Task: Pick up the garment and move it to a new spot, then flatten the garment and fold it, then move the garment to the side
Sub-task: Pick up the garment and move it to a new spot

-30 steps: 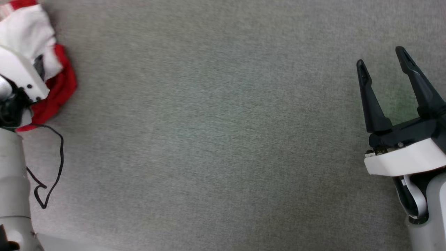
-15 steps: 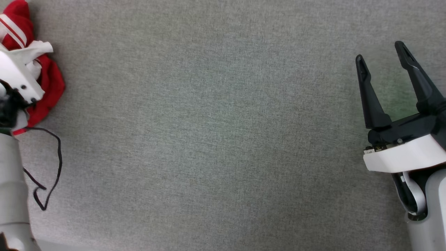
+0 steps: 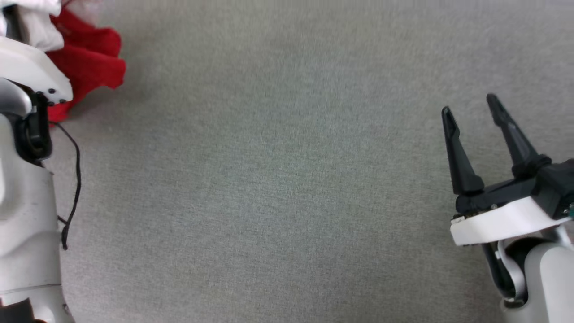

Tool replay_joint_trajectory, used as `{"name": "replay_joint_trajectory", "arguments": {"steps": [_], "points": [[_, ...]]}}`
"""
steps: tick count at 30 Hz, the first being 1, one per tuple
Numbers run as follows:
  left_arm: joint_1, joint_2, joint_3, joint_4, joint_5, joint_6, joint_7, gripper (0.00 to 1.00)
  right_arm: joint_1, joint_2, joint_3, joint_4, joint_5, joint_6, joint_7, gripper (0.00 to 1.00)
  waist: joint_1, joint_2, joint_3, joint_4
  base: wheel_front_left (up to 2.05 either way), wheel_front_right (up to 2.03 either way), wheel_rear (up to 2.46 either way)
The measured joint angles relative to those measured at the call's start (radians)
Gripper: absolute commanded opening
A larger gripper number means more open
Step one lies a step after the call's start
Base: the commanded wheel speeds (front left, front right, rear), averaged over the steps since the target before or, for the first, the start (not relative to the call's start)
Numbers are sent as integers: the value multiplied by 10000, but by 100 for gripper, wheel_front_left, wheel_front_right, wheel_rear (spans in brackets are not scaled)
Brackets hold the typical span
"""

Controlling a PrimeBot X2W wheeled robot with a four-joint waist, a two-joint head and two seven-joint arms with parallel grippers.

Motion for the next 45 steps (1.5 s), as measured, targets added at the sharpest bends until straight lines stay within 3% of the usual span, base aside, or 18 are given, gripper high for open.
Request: {"name": "replay_joint_trajectory", "arguments": {"steps": [9,22,30,38,39,40,41,45], "points": [[417,-777,-602,-915,35,-209,-1695,0,816,445,-130,203,4,0,40,100,-1,0,-1581,-464,0,0,0],[2895,-2500,-2385,-2349,-92,-640,-2123,0,1802,765,-353,370,8,-2,295,100,-2,0,-2946,-2351,0,0,0],[4415,-2915,-4347,-1762,-729,-731,-2031,0,2047,830,-290,468,192,-2,316,100,-2,1,-3062,-3486,0,0,0],[5133,-2928,-6270,-439,-1643,-543,-1879,0,1868,865,-73,805,433,0,52,100,-1,0,-2373,-3815,0,0,0],[5137,-2930,-6424,-343,-1787,-520,-1877,29,1846,867,-67,849,451,-2,25,100,-1,0,-2317,-3803,0,0,0],[5144,-2930,-6544,-290,-1964,-504,-1900,72,1830,867,-67,890,472,0,-4,100,0,0,-2287,-3767,0,0,0],[5143,-2928,-6644,-272,-2033,-430,-2057,100,1811,867,-77,936,489,0,-27,100,-1,1,-2276,-3716,0,0,0],[4976,-2922,-6989,-431,-2094,-182,-2838,100,1786,872,-161,1068,500,0,-71,100,-1,1,-2327,-3431,0,0,0]]}}
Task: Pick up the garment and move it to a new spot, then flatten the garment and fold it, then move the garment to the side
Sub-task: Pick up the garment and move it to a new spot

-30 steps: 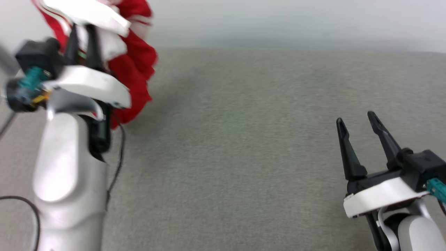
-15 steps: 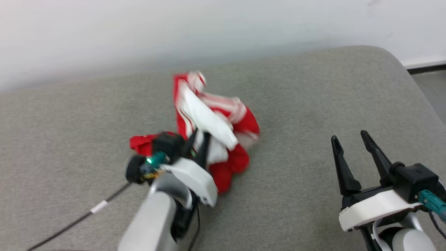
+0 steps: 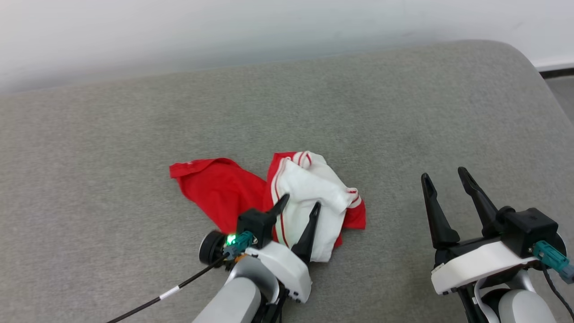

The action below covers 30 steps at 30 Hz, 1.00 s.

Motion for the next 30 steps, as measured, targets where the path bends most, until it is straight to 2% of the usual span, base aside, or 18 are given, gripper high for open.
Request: {"name": "replay_joint_trajectory", "arguments": {"steps": [8,15,24,30], "points": [[-313,54,251,-1141,384,813,-894,100,22,4,-201,25,-88,-2,52,100,0,0,-425,639,0,0,0],[295,717,1354,-2023,531,1664,-986,100,281,6,-548,-35,-159,0,165,100,0,0,-844,1126,0,0,0],[1618,1925,2527,-2813,345,2144,-997,100,629,8,-685,-119,-161,0,318,100,0,-1,-1258,1393,0,0,0],[2361,2247,2566,-3267,268,2272,-723,100,941,8,-773,-104,-146,-2,420,100,0,-1,-1636,1313,0,0,0]]}}
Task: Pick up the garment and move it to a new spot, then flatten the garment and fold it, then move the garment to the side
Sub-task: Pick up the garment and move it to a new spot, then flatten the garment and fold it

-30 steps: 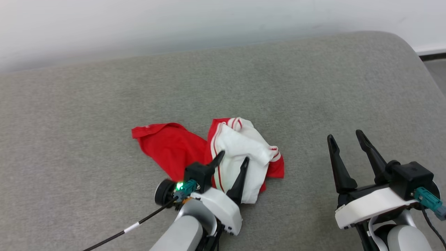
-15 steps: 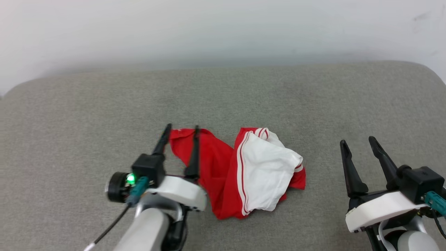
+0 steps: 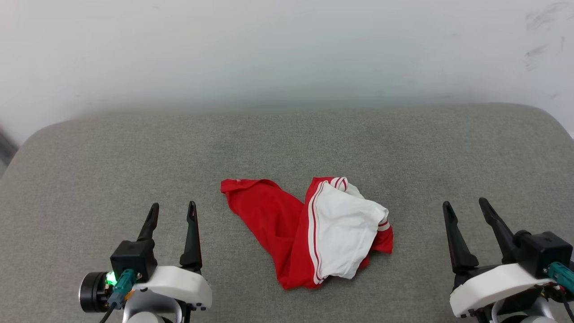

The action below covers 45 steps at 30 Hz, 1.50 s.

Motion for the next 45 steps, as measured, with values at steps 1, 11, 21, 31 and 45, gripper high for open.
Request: {"name": "replay_joint_trajectory", "arguments": {"steps": [1,11,21,31,45], "points": [[103,10,-25,-63,-13,0,52,100,49,0,-15,-13,-6,2,40,100,0,0,-51,-24,0,0,0],[432,102,-186,-493,-113,6,376,100,225,0,-56,-311,-96,0,249,100,0,0,-194,-89,0,0,0],[330,255,-324,-579,-113,-19,711,100,213,0,21,-385,-94,0,293,100,1,0,-124,-169,0,0,0],[-2048,-69,-1651,-1022,29,-1095,2581,100,-75,2,151,-556,-184,2,408,100,1,0,595,-130,0,0,0],[-3731,-802,-3824,957,-570,-2978,6069,100,-706,2,339,-213,-38,0,150,100,2,0,1798,-651,0,0,0]]}}
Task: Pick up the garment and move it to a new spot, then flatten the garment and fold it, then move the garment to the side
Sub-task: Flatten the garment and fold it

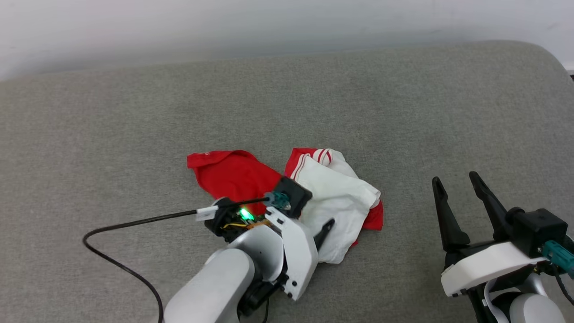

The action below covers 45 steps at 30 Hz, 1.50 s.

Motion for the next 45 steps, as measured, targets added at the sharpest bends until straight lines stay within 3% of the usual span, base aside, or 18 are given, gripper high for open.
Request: {"name": "replay_joint_trajectory", "arguments": {"steps": [5,6,8,15,22,29,32,36,37,38,39,45], "points": [[-122,-27,-489,568,-192,-307,700,100,-43,0,-2,173,67,0,-105,100,0,0,132,-151,0,0,0],[-136,-27,-556,652,-267,-376,796,71,-59,0,-6,215,71,0,-127,100,0,0,137,-163,0,0,0],[-159,-17,-642,800,-326,-407,846,0,-124,0,4,280,98,0,-167,100,0,0,136,-173,0,0,0],[-510,33,-443,742,-199,-330,-92,0,-146,0,-96,426,130,0,-249,100,0,0,8,-51,0,0,0],[-226,180,660,-123,-259,709,-1682,0,-117,0,-217,437,128,0,-240,100,-1,0,-227,298,0,0,0],[2025,608,2038,-435,-1218,1946,-2545,0,-5,2,-194,343,127,2,-157,100,-1,0,-372,609,0,0,0],[2983,656,2309,-211,-1676,2155,-2617,0,-7,0,-199,288,127,0,-144,100,-1,0,-347,685,0,0,0],[3563,529,2368,148,-2090,2121,-2617,0,-7,0,-201,240,121,0,-105,100,-1,0,-313,799,0,0,0],[3583,506,2357,238,-2142,2094,-2617,36,-7,0,-184,230,98,2,-90,100,-1,0,-322,818,0,0,0],[3580,489,2359,311,-2150,2088,-2642,91,-7,0,-165,232,96,2,-82,100,-1,0,-342,833,0,0,0],[3576,472,2345,347,-2140,2059,-2744,100,-7,0,-157,228,90,0,-79,100,-1,0,-369,845,0,0,0],[3293,541,2385,184,-1392,2418,-3720,100,58,0,-82,234,46,2,8,100,-1,0,-711,838,0,0,0]]}}
